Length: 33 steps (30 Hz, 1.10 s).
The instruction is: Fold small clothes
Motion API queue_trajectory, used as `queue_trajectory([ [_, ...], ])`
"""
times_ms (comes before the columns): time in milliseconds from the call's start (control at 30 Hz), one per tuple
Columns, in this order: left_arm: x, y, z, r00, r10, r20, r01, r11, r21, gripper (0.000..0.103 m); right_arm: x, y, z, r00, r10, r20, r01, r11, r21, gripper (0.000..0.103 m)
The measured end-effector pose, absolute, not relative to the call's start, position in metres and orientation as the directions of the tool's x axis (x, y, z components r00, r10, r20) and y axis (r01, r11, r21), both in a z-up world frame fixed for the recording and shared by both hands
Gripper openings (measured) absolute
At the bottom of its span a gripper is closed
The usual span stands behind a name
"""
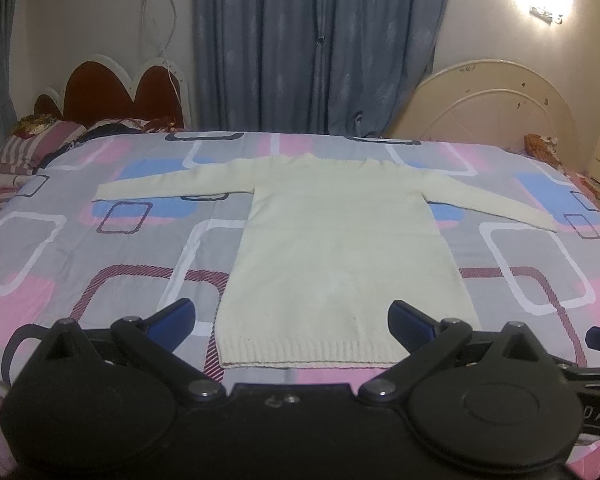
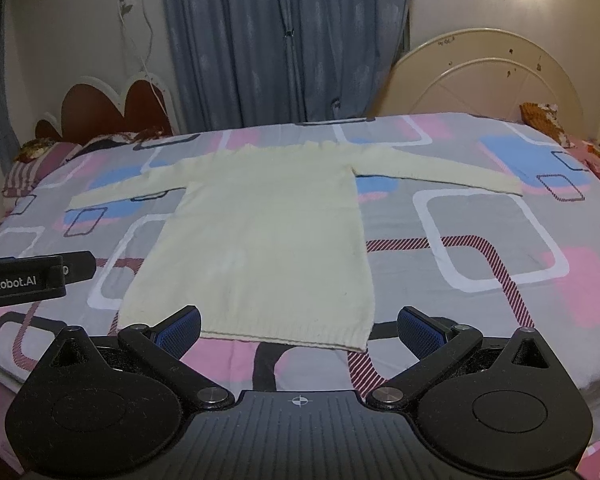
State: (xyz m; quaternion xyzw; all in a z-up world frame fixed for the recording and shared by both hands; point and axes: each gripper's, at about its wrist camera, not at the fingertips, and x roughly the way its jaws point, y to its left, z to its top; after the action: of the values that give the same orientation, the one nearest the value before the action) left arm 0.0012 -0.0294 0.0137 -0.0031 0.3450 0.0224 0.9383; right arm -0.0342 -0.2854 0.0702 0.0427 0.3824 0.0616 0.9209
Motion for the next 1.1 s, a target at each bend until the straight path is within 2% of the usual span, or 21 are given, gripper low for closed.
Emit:
queue_trajectory([
  [467,0.069,-0.017,-0.006,0.734,0.025,-0.678,-0.023,1.0,0.011,0.103,0.031,-0.282,0.041,0.663,0.111,-0.74,-0.041,0.993,0.112,0.103],
  [1100,0.214,0.009,-0.044,0.707,-0.037,-0.707,0.027,0.999,-0.026,0.102,0.172,-0.27,-0.005,0.618,0.003,-0.786,0.057,0.997,0.049,0.103],
])
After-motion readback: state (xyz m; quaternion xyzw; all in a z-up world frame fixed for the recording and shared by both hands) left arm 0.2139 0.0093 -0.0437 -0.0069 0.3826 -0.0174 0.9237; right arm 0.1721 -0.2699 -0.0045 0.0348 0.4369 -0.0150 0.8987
